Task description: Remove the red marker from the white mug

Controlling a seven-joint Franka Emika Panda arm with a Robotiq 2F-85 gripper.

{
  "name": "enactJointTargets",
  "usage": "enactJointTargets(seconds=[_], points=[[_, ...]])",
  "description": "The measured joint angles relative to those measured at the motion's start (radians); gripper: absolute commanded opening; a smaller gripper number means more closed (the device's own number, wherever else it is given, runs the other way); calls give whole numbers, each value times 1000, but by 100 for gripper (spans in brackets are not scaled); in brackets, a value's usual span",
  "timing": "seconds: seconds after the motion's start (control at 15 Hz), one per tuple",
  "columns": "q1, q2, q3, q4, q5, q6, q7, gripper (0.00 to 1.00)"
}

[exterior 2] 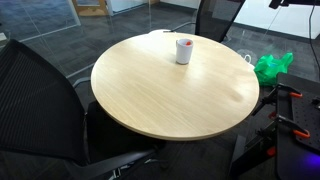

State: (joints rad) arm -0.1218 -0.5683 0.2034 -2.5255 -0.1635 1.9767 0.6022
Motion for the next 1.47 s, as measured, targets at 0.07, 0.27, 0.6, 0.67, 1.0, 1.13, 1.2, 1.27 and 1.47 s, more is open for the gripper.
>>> enactJointTargets(seconds=[0.07, 0.27, 0.6, 0.67, 1.0, 1.13, 1.2, 1.27, 1.47], points=[[-13, 30, 0, 20, -10, 20, 30, 100], [-41, 125, -5, 77, -46, 79, 122, 100], [-52, 254, -25, 146, -92, 131, 173, 100], [-52, 259, -26, 151, -92, 132, 173, 100], [-48, 266, -34, 154, -92, 135, 204, 100], [-48, 293, -51, 156, -88, 175, 274, 100], [-49, 315, -62, 160, -86, 203, 316, 100], [-49, 342, -73, 167, -81, 232, 355, 100], [-48, 448, -105, 217, -71, 298, 465, 100]])
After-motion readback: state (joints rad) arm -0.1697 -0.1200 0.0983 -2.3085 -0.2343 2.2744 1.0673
